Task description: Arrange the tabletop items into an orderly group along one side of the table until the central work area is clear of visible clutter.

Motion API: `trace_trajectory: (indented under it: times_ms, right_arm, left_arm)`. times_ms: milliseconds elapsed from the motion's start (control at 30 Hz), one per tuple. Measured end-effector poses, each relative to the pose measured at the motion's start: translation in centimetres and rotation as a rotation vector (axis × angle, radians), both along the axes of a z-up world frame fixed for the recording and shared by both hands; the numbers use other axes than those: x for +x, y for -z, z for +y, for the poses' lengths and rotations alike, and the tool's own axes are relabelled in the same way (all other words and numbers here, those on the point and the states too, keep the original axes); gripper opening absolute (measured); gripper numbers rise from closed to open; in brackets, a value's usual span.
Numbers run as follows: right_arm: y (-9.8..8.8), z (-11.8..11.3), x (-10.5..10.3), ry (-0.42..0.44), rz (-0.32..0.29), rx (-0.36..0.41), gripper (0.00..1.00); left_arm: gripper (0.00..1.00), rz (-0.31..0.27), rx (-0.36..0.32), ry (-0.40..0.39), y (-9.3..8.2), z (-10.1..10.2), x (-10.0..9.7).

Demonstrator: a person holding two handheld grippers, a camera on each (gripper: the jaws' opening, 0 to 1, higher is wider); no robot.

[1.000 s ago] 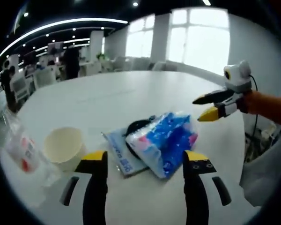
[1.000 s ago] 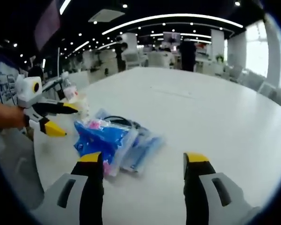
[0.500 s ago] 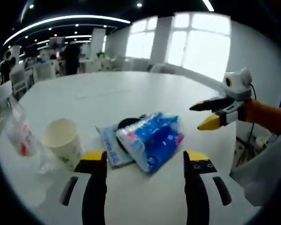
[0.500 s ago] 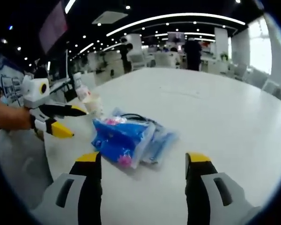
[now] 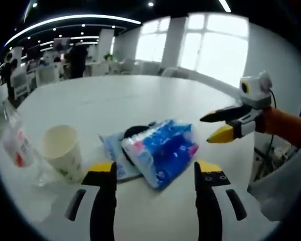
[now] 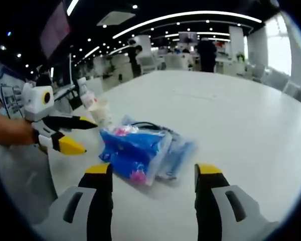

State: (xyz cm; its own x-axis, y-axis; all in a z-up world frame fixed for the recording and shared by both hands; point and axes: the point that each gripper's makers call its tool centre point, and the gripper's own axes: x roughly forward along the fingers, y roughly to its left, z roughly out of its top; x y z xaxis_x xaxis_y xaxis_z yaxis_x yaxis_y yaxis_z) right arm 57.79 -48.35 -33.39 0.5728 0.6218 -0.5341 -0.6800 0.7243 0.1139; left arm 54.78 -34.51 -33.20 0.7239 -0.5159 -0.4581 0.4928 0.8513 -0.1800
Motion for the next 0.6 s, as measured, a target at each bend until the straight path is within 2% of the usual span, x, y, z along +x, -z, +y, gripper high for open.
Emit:
trace_trajectory:
  times_ms: [267,600]
  right_arm:
    - [0.8,0.6,0.8,0.000,0.029,-0.006,0.56]
    - [1.3,1.3,1.2,-0.004,0.054,-0.001,0.33]
  left_arm:
    - [0.52,0.005,0.012,-0.024,0.9,0.1,1.3]
    - [0.41,0.024,0.033,-0.022,2.0,-0.1,1.7]
